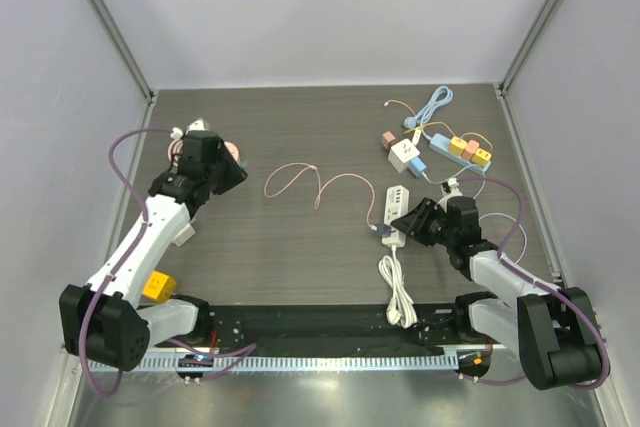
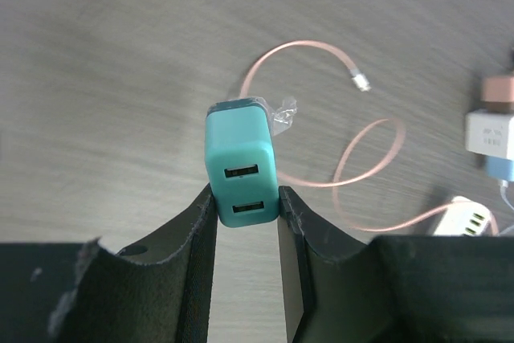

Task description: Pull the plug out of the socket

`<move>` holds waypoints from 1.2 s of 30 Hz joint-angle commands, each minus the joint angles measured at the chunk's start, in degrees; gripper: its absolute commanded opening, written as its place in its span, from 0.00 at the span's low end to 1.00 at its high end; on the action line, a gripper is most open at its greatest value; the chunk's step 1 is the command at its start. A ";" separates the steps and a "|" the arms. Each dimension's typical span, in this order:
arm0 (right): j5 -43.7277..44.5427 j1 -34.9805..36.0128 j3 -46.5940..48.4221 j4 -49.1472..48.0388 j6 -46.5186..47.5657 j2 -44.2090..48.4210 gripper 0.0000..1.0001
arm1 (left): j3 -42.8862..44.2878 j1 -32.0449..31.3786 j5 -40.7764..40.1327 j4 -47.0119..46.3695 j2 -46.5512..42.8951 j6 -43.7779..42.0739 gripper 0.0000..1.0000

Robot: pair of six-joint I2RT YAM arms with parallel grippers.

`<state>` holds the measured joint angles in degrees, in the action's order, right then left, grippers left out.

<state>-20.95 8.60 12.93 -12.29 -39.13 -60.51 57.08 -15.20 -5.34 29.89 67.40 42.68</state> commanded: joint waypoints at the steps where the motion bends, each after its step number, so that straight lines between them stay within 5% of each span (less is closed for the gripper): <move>1: -0.85 0.01 -0.62 -0.36 2.04 0.30 0.01 | -2.49 3.33 -2.21 7.70 -0.86 5.28 0.00; 8: -1.55 -0.07 -0.27 -0.45 2.13 -0.84 0.01 | -12.42 10.10 8.24 8.87 -3.67 8.21 0.00; 16: -1.46 0.01 -0.36 -0.54 2.22 -0.83 0.01 | -22.01 13.80 6.05 8.34 -13.60 10.49 0.00; 26: -1.90 0.01 -0.54 -0.36 2.22 -0.22 0.01 | -24.03 17.13 3.93 9.66 -11.68 11.46 0.08; 27: -1.99 0.01 -0.62 -0.36 2.22 -0.13 0.01 | -24.21 17.14 4.29 9.31 -11.59 11.38 0.10; 28: -2.08 0.01 -0.62 -0.36 2.31 0.04 0.01 | -24.03 17.22 4.81 9.31 -11.59 10.94 0.34; 31: -2.17 0.01 -0.71 -0.45 2.31 0.22 0.01 | -22.72 17.22 3.68 10.62 -12.46 10.59 0.71; 36: -2.69 0.01 -0.45 -0.80 2.40 -1.19 0.01 | -18.50 17.22 2.70 13.35 -17.38 9.27 0.84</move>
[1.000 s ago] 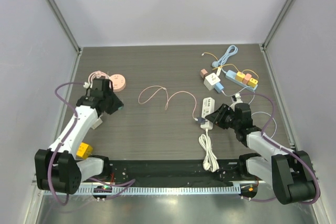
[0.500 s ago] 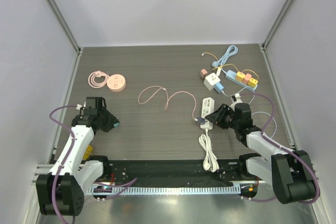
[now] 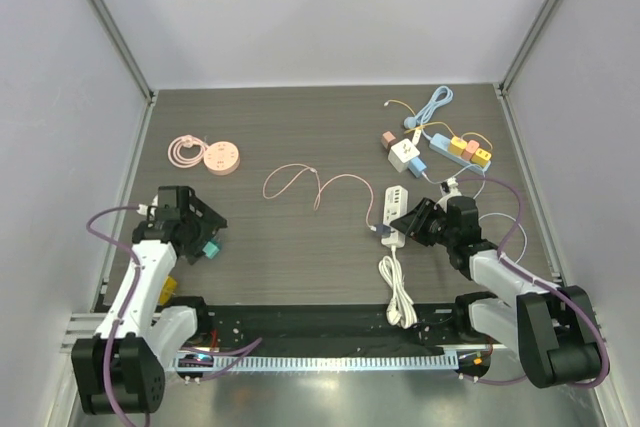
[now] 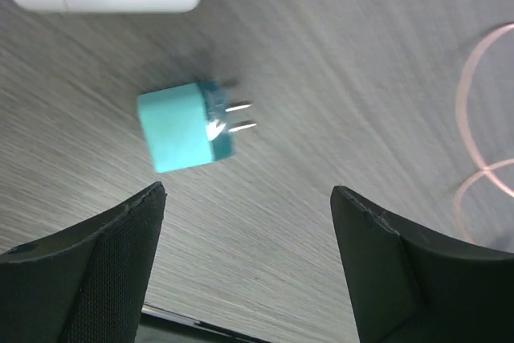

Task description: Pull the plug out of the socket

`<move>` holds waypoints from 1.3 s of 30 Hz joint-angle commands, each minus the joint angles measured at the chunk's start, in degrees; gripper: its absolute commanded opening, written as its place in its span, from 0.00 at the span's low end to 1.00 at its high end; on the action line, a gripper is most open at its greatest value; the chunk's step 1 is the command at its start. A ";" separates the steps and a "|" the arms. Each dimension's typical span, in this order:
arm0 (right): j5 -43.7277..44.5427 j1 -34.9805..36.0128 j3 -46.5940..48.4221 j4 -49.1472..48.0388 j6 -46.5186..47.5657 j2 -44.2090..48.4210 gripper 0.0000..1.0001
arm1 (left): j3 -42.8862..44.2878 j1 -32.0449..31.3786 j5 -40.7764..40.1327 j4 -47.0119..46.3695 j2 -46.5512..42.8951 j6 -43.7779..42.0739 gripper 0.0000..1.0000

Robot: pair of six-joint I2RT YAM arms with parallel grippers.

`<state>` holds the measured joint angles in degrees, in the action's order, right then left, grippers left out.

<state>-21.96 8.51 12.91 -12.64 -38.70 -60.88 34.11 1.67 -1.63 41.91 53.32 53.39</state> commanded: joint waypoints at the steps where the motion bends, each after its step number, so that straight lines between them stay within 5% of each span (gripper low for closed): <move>1: -1.60 0.10 -0.43 -0.45 1.96 -0.90 0.01 | 5.35 0.35 -0.31 1.16 -4.27 -2.31 0.84; 9: -1.42 0.10 -0.08 -0.98 1.96 -2.13 0.01 | 7.64 -5.61 21.30 -16.66 -11.93 -5.05 0.77; 15: -1.69 0.10 0.19 -1.59 1.96 -3.72 0.01 | 12.73 -28.36 15.79 -23.09 -4.30 -6.27 0.79; 23: -1.86 0.10 0.10 -1.77 1.96 -3.72 0.01 | 25.19 -55.17 2.10 -25.83 23.01 -9.44 0.87; 30: -2.39 0.10 -0.07 -1.59 2.05 -3.02 0.01 | 36.19 -59.42 -1.28 -25.74 41.83 -8.65 0.93; 39: -2.92 0.19 -0.34 -1.42 1.96 -1.96 0.01 | 43.76 -59.77 0.84 -26.62 52.24 -8.21 0.73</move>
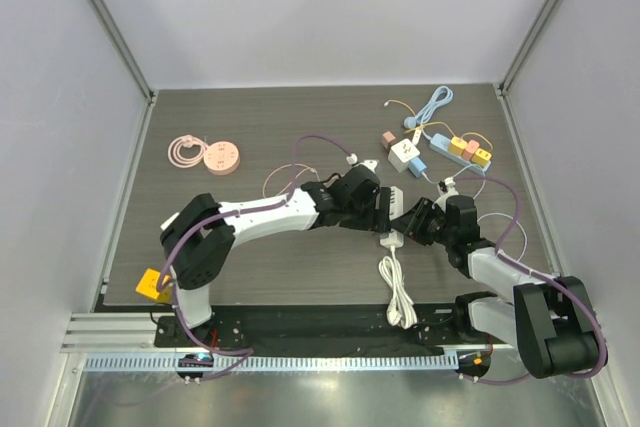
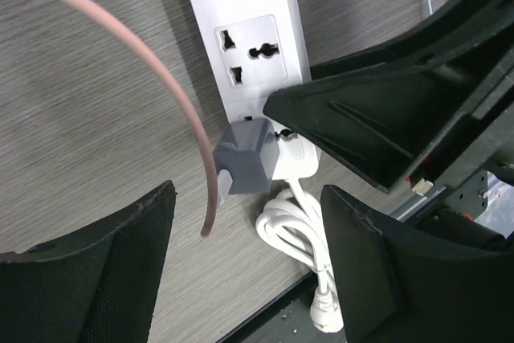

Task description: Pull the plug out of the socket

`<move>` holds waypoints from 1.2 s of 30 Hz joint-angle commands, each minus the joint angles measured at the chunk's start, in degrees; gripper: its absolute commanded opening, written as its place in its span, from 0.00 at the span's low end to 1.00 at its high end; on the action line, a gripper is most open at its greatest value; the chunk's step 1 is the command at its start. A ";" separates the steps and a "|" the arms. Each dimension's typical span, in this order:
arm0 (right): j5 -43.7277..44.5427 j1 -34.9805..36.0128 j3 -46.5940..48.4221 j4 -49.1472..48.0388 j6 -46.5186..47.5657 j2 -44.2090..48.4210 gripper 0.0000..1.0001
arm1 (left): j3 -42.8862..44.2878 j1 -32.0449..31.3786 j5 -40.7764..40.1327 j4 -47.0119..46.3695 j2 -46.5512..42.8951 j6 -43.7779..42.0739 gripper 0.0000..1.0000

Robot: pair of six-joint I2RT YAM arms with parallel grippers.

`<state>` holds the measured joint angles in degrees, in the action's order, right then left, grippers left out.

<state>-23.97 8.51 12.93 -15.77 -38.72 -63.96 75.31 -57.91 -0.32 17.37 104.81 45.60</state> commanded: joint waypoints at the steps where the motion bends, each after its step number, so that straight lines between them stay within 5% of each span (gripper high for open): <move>1: -0.82 0.10 -0.45 1.71 2.07 1.12 0.01 | 2.56 -0.27 -0.65 -2.07 1.44 0.09 0.73; 8: -0.91 0.10 -0.45 1.62 2.07 1.03 0.01 | 2.21 -0.27 0.05 -2.51 3.81 2.03 0.69; 12: -1.08 0.19 -0.45 1.53 2.07 0.95 0.01 | 2.04 0.08 0.05 -4.00 5.05 3.35 0.56; 20: -0.82 0.19 -0.54 1.44 1.98 0.86 0.01 | 1.68 1.48 6.46 -8.22 7.15 5.99 0.46; 23: -0.64 0.19 -0.45 1.27 1.89 0.42 0.01 | 1.77 1.40 7.87 -8.66 7.33 6.16 0.31; 25: 0.06 0.19 -0.54 1.18 1.72 0.24 0.01 | 1.60 1.57 7.00 -8.58 6.55 6.16 0.04; 26: 0.41 0.36 -0.54 1.18 1.63 -0.02 0.01 | 1.34 1.66 6.65 -7.79 6.11 6.16 0.00; 36: 12.01 5.55 2.36 5.66 1.46 -2.39 0.01 | -5.25 4.91 6.81 -11.29 -4.08 7.22 0.00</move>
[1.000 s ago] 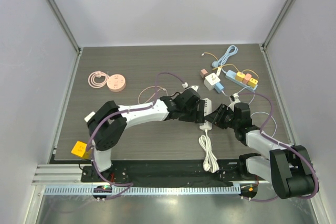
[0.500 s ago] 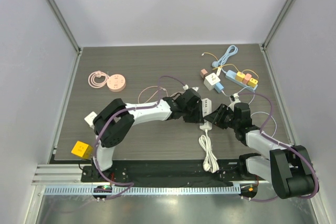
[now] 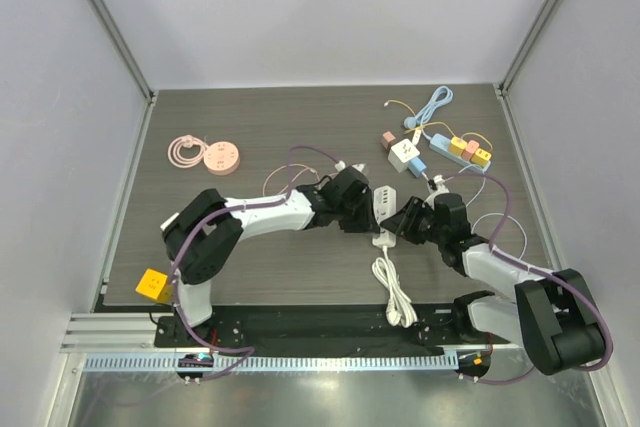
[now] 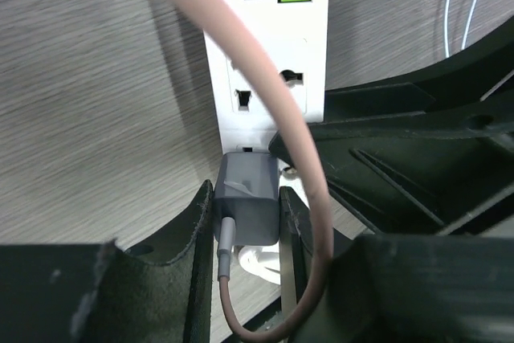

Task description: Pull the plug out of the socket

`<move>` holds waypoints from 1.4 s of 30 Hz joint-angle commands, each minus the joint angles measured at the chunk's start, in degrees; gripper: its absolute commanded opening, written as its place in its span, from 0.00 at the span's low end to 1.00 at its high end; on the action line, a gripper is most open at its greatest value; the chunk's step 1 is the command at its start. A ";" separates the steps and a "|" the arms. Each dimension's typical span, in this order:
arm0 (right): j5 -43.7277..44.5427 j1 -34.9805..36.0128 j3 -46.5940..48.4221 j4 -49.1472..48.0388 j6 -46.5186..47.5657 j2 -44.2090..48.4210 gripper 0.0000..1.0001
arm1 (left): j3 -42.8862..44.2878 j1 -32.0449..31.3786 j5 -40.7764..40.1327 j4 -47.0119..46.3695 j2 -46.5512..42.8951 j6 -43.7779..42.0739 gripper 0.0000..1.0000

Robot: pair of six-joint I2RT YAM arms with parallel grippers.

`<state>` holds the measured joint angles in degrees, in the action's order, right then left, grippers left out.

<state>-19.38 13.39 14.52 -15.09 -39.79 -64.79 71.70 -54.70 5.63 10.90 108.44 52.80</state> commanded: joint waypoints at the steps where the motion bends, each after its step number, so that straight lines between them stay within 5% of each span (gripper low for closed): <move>1: 8.38 0.68 0.86 5.16 2.35 -1.65 0.01 | -2.70 1.96 0.96 -5.70 -8.68 0.11 0.00; 7: 10.32 0.68 1.38 6.65 1.65 -2.35 0.01 | -15.00 6.44 5.71 -17.40 -14.83 4.68 0.00; 19: 8.65 0.59 1.03 5.60 2.00 -1.91 0.01 | -18.87 16.01 -4.21 21.23 -35.46 -10.69 0.00; 26: 8.48 0.68 0.86 5.34 2.00 -1.56 0.01 | -29.40 27.17 -3.78 29.27 -48.21 -7.28 0.04; 32: 7.86 0.67 0.59 5.07 2.09 -1.21 0.01 | -36.71 33.06 1.57 26.81 -50.79 -3.84 0.25; 39: 6.46 1.98 1.38 5.42 2.61 -2.53 0.01 | -41.90 37.47 5.79 21.37 -50.96 1.60 0.27; 42: 7.86 3.92 2.87 7.09 2.96 -3.49 0.01 | -43.22 37.65 5.19 20.40 -51.93 2.57 0.46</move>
<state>-15.42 15.46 16.43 -13.54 -40.40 -66.17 29.19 -17.50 8.99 35.00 58.35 52.80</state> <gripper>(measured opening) 0.398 0.428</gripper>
